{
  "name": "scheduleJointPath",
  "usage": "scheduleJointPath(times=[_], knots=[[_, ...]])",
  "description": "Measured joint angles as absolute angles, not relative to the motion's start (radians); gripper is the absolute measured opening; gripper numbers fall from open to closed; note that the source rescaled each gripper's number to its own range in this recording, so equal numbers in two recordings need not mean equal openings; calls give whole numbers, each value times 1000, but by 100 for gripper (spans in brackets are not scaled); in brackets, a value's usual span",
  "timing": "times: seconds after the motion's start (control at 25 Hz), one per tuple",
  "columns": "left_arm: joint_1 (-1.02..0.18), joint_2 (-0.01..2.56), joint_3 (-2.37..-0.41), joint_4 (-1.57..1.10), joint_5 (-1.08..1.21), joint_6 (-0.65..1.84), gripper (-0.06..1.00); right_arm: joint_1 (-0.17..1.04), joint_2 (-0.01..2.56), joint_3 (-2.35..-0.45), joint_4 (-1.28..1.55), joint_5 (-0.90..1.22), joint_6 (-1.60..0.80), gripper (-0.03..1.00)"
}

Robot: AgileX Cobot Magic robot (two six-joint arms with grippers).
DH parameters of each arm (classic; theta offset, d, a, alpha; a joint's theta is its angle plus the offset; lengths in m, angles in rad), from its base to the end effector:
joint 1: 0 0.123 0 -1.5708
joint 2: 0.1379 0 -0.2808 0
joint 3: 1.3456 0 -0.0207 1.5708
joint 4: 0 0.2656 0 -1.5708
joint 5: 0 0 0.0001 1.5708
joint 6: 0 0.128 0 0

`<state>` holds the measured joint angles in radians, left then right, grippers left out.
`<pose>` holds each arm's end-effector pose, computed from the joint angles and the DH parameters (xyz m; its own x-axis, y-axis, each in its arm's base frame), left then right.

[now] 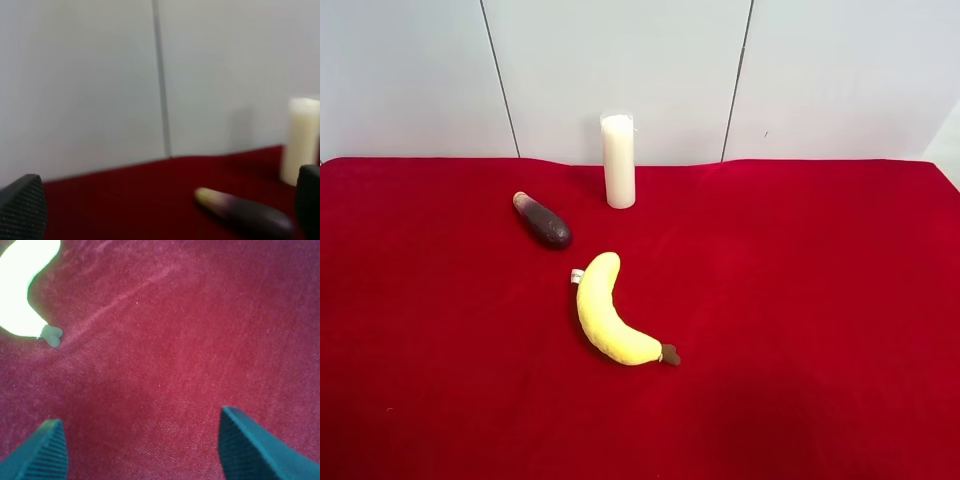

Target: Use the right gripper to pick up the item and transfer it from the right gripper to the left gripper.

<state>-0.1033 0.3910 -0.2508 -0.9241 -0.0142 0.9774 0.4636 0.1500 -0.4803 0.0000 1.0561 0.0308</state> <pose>0.1511 -0.0143 0.2656 -0.0391 0.0577 -0.9976 0.0941 0.9941 0.0538 0.0607 0.0303 0.2530 -0.5466 -0.2388 -0.8026 -0.4305 0.9022 0.0247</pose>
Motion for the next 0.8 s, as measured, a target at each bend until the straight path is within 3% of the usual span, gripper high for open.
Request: scheduleJointPath(times=[0.2, 0.4, 0.52, 0.8], knots=[[-103, 391, -251, -238, 77, 41, 100, 464, 150, -480, 0, 1056, 31, 33], [-103, 391, -251, 237, 159, -671, 100, 464, 150, -480, 0, 1056, 31, 33], [-103, 391, -251, 390, 159, -852, 100, 464, 150, -480, 0, 1056, 31, 33], [-110, 348, -251, 498, 171, -893, 100, 464, 150, -480, 0, 1056, 31, 33]])
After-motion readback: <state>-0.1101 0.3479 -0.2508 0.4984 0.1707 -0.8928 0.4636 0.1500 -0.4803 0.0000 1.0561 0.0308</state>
